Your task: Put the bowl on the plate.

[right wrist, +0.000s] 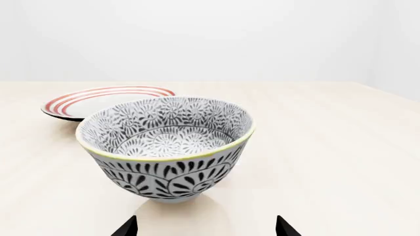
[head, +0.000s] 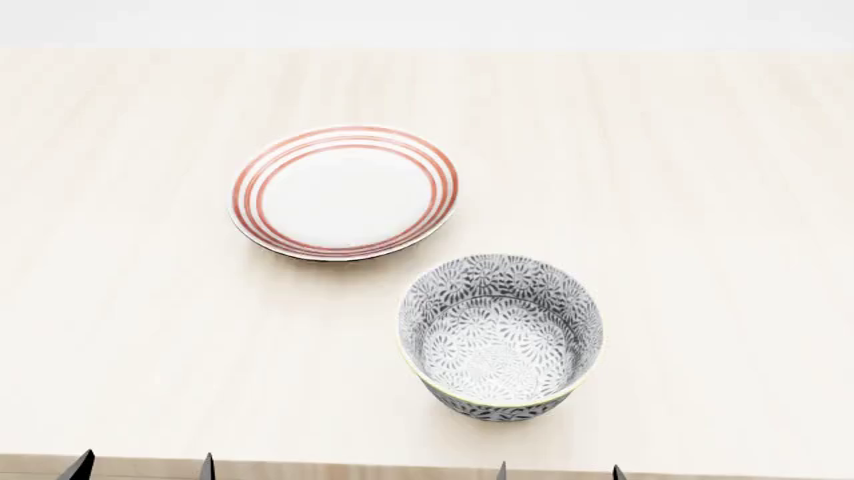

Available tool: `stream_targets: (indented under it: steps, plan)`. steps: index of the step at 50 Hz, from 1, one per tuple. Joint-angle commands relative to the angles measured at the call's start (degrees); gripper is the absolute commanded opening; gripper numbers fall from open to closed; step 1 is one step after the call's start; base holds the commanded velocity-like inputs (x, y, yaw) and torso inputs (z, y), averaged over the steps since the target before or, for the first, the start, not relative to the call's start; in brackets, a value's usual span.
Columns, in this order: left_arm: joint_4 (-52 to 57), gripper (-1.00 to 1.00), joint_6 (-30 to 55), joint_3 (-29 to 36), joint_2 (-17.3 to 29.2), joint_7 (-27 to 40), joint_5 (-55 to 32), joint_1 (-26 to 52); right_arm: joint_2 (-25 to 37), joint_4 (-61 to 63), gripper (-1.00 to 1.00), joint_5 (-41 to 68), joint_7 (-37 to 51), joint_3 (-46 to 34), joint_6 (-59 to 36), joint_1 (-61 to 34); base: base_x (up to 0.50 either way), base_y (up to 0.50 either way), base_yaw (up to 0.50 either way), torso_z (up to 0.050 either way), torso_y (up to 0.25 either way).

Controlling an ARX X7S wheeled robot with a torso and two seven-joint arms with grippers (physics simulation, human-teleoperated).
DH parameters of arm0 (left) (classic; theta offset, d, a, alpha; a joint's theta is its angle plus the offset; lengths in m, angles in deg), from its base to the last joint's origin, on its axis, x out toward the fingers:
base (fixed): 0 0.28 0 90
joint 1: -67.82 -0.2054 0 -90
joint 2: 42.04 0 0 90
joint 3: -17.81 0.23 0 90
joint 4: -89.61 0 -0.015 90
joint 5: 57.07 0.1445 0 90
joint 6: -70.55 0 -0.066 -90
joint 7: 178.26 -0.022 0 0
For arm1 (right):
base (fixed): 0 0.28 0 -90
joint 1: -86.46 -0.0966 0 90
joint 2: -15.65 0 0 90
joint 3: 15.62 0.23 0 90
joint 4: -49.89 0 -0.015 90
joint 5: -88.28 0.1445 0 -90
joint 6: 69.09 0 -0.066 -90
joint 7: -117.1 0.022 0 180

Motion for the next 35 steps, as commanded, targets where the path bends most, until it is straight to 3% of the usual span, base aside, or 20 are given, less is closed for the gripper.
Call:
stream_targets:
  steps: [1,23,24,35]
  plan:
    - [-0.19,1.0,0.0,1.02,0.91,1.05,-0.92,0.1,0.85,0.33,1.0,1.36,0.92,-1.04,-0.01,0.13,0.0,0.0,0.0,0.0,0.0]
    - [0.44,1.0,-1.24,4.3,4.36,4.13,-2.95,1.26,3.89,-0.03,1.0,4.31,5.31,-4.43,1.97,0.24,0.0,0.0,0.0,0.0,0.0]
    - [-0.02,1.0,0.43,0.89,0.6,1.06,0.41,-0.03,0.44,-0.05,1.0,1.3,0.87,-0.51,-0.27,0.09,0.0,0.0,0.0,0.0,0.0]
    - [0.14,1.0,0.77,3.24,2.53,3.87,-1.4,-0.02,2.54,-0.07,1.0,3.29,3.34,-3.06,-0.04,0.01,0.0,0.0,0.0,0.0,0.0]
